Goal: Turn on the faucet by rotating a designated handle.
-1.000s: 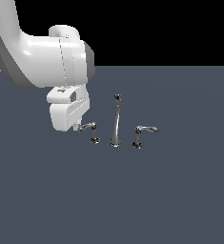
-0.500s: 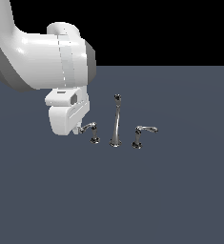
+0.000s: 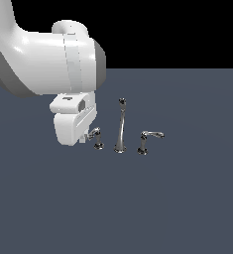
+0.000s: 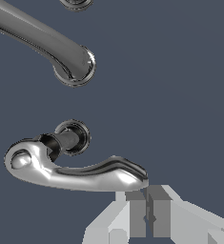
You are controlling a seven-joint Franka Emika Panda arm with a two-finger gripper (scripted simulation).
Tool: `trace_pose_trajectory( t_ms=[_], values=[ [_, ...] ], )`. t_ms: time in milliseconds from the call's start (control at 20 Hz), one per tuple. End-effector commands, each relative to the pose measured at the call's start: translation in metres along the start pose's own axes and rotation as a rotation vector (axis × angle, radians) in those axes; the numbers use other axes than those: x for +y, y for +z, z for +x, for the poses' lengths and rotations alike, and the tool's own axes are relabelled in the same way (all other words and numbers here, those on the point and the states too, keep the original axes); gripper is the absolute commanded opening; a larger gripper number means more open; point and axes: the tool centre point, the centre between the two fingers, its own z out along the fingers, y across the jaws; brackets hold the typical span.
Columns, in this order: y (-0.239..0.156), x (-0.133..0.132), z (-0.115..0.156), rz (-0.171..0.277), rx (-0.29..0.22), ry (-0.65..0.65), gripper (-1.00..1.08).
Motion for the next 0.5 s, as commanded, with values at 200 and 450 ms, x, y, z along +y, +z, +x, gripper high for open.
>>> trace_pose_trajectory(
  t_ms=[200, 450],
  values=[
    [0.000, -0.012, 0.041, 0.000, 0.006, 0.026, -1.00],
    [-0.001, -0.020, 0.069, -0.001, 0.010, 0.042, -1.00]
  ],
)
